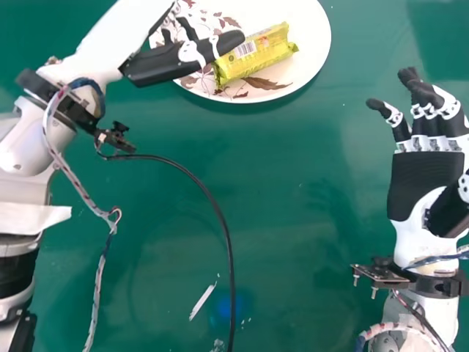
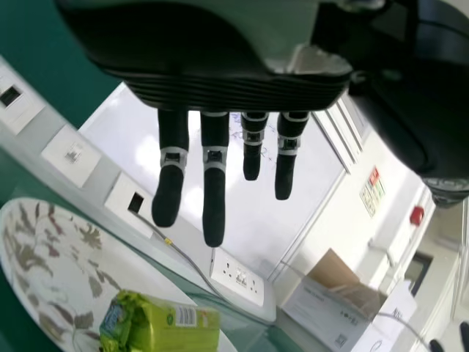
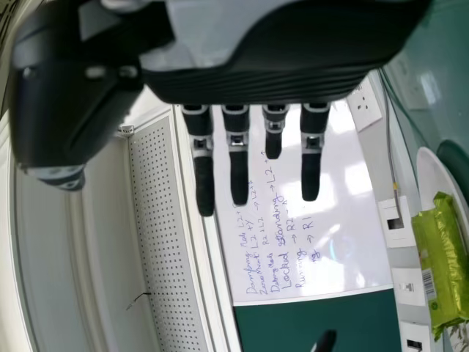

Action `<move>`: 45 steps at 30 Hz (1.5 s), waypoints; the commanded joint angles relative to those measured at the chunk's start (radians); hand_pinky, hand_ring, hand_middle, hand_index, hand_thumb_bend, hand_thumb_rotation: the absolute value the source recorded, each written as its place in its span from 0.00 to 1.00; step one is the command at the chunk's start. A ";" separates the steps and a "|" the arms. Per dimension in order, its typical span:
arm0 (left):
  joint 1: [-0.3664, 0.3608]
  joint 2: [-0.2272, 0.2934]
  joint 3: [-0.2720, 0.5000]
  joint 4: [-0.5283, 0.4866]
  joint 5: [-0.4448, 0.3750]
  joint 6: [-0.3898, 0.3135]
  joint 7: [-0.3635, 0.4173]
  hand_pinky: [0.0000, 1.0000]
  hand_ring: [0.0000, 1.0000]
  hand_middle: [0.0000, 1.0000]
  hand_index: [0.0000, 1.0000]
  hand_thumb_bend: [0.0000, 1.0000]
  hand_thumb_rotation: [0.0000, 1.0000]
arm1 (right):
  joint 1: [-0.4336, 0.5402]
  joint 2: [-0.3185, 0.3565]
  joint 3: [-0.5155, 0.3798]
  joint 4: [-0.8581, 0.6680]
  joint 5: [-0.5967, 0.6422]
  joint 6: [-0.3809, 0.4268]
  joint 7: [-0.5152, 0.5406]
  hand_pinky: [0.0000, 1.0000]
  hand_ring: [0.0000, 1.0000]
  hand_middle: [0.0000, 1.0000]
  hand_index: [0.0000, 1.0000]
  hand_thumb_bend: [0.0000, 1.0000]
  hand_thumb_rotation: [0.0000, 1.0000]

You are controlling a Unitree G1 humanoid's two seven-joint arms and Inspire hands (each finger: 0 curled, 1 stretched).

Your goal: Pick up biscuit and place it in the plate

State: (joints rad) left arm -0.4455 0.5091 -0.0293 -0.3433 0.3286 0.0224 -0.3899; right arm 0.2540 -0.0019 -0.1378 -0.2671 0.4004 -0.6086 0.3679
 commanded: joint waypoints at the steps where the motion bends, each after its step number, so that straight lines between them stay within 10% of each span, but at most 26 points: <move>1: 0.042 -0.011 0.031 -0.037 -0.037 0.004 0.011 0.23 0.47 0.97 0.84 1.00 0.82 | 0.029 0.009 -0.006 0.065 0.005 -0.019 0.001 0.70 0.78 0.79 0.69 0.83 0.35; 11: 0.168 -0.052 0.104 -0.099 -0.123 -0.037 0.061 0.24 0.47 0.97 0.83 1.00 0.76 | 0.020 0.004 -0.010 0.077 0.013 -0.008 0.004 0.77 0.81 0.81 0.72 0.80 0.34; 21: 0.281 -0.149 0.143 -0.234 -0.151 0.128 0.133 0.26 0.47 0.95 0.82 1.00 0.72 | 0.009 -0.021 -0.035 0.069 0.040 0.033 -0.002 0.82 0.86 0.83 0.73 0.79 0.29; 45: 0.404 -0.283 0.288 -0.082 -0.753 0.130 0.017 0.26 0.47 0.94 0.80 1.00 0.72 | -0.009 -0.023 -0.052 0.082 0.035 0.055 -0.012 0.86 0.88 0.83 0.75 0.71 0.25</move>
State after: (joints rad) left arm -0.0631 0.2355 0.2411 -0.4475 -0.3882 0.1683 -0.3572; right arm 0.2200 -0.0214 -0.1802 -0.2367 0.4235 -0.5629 0.3531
